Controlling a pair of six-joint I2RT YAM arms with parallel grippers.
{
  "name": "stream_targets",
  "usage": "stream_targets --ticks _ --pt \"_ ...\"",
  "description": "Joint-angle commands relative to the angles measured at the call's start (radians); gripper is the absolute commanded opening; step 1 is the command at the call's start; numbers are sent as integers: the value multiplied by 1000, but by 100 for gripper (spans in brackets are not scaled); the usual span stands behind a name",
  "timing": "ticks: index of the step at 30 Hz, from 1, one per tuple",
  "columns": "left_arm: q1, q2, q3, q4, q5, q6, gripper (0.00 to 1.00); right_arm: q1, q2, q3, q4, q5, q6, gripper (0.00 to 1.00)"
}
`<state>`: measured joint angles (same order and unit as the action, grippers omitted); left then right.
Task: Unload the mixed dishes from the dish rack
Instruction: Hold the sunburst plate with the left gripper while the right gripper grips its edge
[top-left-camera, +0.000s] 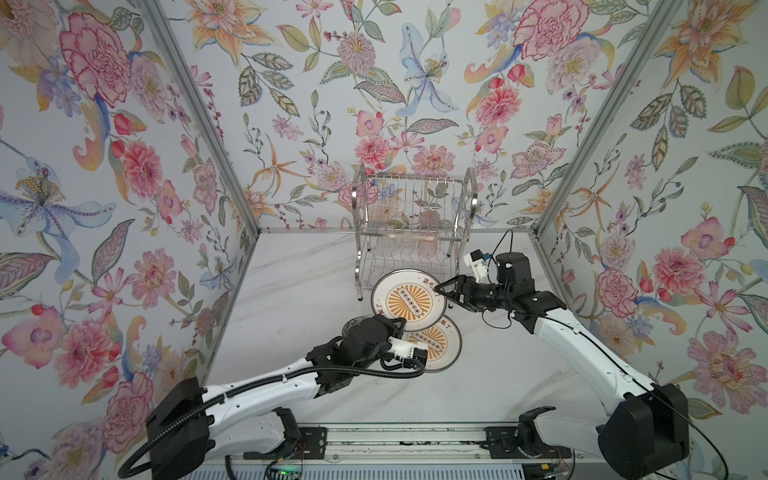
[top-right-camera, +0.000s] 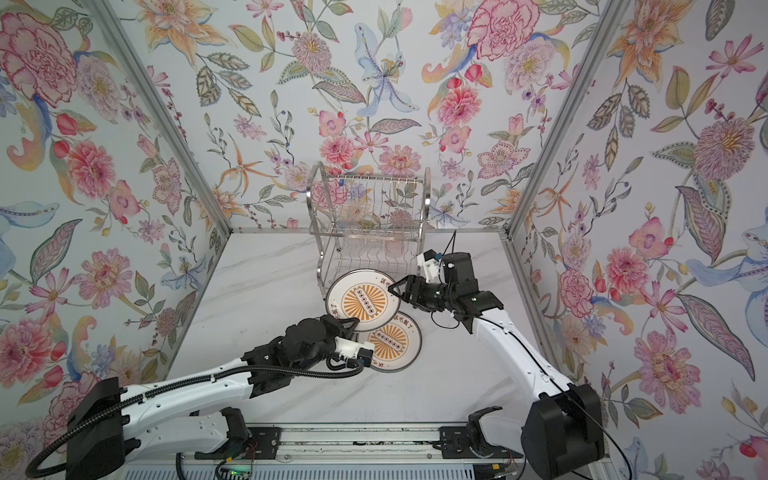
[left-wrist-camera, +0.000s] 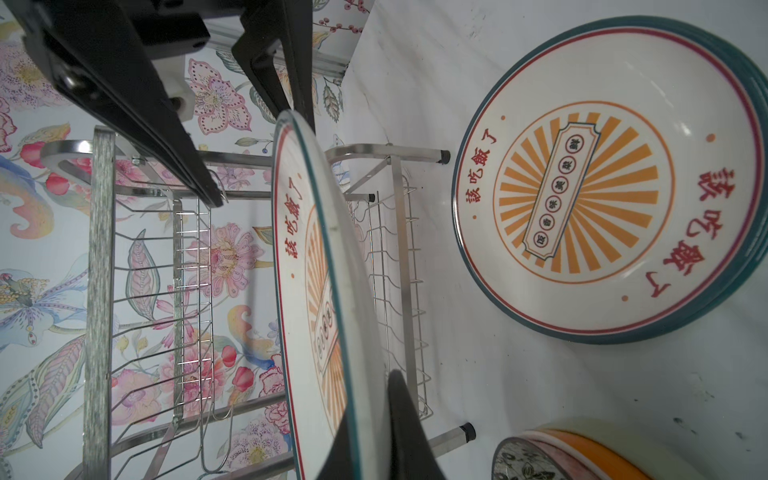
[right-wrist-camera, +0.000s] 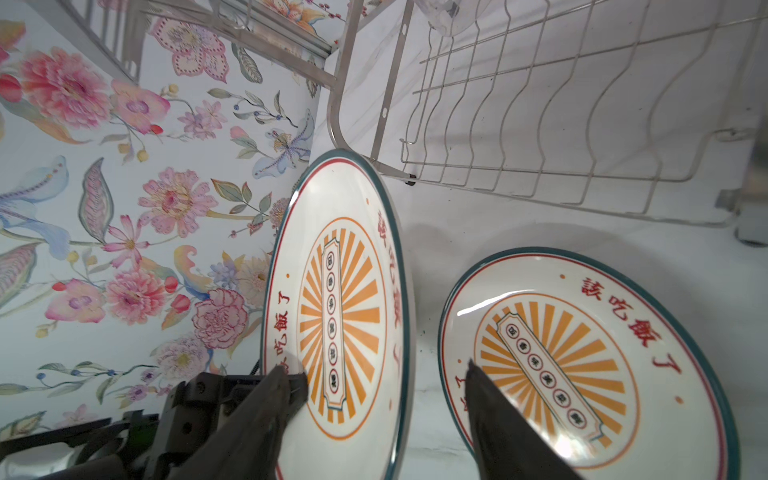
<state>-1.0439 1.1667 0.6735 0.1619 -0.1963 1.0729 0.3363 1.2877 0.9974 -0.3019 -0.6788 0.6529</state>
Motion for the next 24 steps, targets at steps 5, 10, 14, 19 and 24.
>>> stream_targets --ticks 5,10,14,19,24 --pt "-19 35 18 136 -45 87 0 10 77 54 -102 -4 -45 48" --pt "-19 48 13 146 -35 89 0 10 93 40 -102 -5 -38 34" --pt "-19 53 12 146 -32 83 0 10 104 39 -101 -16 -30 22" --pt "-19 59 8 160 -40 78 0 6 104 35 -100 -34 -29 7" --pt "-20 61 1 207 -70 65 28 -9 72 30 -85 -26 -23 0"
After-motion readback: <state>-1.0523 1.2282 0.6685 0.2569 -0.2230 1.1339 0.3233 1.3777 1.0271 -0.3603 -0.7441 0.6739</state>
